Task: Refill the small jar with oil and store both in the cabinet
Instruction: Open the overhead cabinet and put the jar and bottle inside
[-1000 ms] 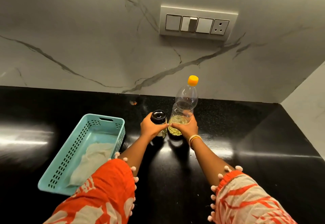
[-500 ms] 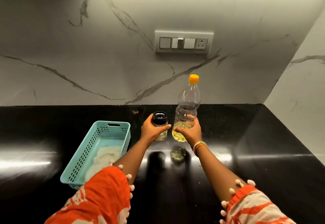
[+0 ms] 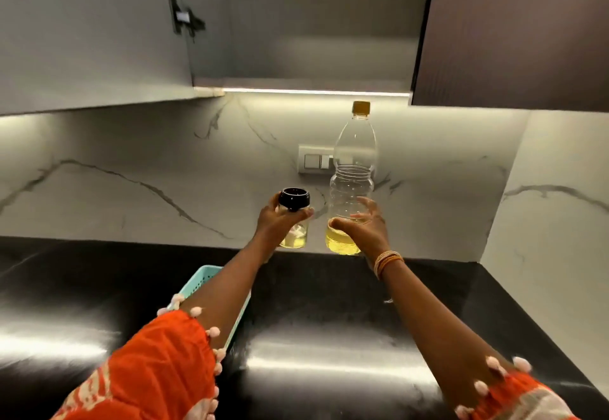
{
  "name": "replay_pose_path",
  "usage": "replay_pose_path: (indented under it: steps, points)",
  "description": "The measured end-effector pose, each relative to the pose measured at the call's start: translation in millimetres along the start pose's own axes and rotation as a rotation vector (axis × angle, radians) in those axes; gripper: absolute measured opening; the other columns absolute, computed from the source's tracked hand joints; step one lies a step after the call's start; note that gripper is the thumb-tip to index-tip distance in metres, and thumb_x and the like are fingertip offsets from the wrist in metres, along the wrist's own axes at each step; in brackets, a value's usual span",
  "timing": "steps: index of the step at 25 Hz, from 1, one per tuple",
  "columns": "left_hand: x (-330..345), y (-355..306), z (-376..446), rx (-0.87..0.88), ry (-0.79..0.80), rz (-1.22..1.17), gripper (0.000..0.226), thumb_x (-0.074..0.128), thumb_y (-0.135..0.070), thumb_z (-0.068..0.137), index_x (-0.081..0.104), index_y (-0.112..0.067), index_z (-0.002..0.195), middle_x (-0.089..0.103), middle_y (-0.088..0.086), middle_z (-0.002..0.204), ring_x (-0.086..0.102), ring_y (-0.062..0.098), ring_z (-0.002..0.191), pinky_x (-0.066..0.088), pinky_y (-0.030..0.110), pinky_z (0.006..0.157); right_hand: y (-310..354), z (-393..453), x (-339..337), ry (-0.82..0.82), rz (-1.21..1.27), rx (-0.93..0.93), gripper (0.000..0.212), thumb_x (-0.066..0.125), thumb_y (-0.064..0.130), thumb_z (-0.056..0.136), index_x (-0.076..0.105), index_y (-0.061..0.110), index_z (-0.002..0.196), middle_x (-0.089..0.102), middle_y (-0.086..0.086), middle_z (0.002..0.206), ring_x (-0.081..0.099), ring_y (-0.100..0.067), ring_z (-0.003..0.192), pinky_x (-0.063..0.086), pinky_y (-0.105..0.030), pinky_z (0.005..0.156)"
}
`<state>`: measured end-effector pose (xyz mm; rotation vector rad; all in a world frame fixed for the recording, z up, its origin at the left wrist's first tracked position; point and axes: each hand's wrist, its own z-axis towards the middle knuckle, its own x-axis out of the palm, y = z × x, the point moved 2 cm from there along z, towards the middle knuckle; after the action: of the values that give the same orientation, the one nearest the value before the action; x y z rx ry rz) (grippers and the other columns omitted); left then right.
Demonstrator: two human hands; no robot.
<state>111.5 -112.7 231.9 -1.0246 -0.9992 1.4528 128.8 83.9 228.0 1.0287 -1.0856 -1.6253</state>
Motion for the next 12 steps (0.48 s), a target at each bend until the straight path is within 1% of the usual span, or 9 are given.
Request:
replay_pose_path:
  steps: [2,4,5,7,9,10,12]
  points:
    - [-10,-42,3,0.042,-0.005,-0.050,0.044,0.082,-0.025,0.074,0.060,-0.032,0.111,0.067,-0.010,0.100,0.064,0.009,0.091,0.049,0.023,0.070,41,3,-11,0.014,0.006,-0.068,0.081,0.086,0.023,0.066,0.043,0.019,0.135,0.060,-0.011,0.124,0.059,-0.029,0.111,0.049,-0.047,0.099]
    - [-18,-83,8,0.083,0.024,-0.068,0.033,0.081,-0.029,0.074,0.066,-0.040,0.101,0.071,-0.019,0.090,0.067,0.000,0.082,0.052,0.021,0.064,79,8,-21,0.012,0.012,-0.120,0.078,0.086,0.024,0.067,0.045,0.018,0.133,0.060,-0.009,0.124,0.059,-0.030,0.111,0.050,-0.050,0.098]
    - [-21,-101,11,0.098,0.040,-0.060,0.030,0.080,-0.032,0.075,0.066,-0.041,0.100,0.071,-0.018,0.090,0.067,0.000,0.083,0.053,0.022,0.065,96,11,-25,0.006,0.013,-0.134,0.077,0.086,0.026,0.066,0.046,0.019,0.132,0.060,-0.009,0.124,0.059,-0.030,0.111,0.050,-0.051,0.097]
    - [-27,-138,19,0.128,0.063,-0.033,0.034,0.078,-0.035,0.077,0.062,-0.036,0.107,0.069,-0.007,0.099,0.065,0.009,0.089,0.053,0.029,0.069,132,19,-32,-0.004,0.036,-0.147,0.076,0.087,0.031,0.063,0.048,0.025,0.128,0.060,-0.008,0.122,0.059,-0.030,0.110,0.053,-0.052,0.092]
    - [-31,-171,29,0.162,0.070,-0.005,0.040,0.076,-0.037,0.078,0.061,-0.031,0.114,0.067,-0.001,0.105,0.062,0.011,0.091,0.051,0.028,0.063,165,28,-36,0.001,0.085,-0.137,0.074,0.087,0.035,0.060,0.048,0.031,0.124,0.057,-0.003,0.121,0.056,-0.027,0.109,0.055,-0.051,0.084]
    - [-32,-186,35,0.181,0.070,0.006,0.045,0.076,-0.037,0.078,0.060,-0.028,0.119,0.065,0.000,0.108,0.062,0.012,0.093,0.051,0.028,0.063,180,33,-37,0.021,0.114,-0.134,0.074,0.086,0.034,0.060,0.048,0.031,0.124,0.055,-0.001,0.122,0.055,-0.026,0.109,0.056,-0.048,0.079]
    - [-35,-211,49,0.224,0.066,0.030,0.052,0.076,-0.035,0.079,0.059,-0.024,0.126,0.064,0.003,0.115,0.061,0.019,0.101,0.051,0.031,0.070,208,44,-36,0.072,0.150,-0.141,0.075,0.086,0.032,0.061,0.048,0.029,0.125,0.054,0.000,0.121,0.056,-0.023,0.103,0.054,-0.037,0.065]
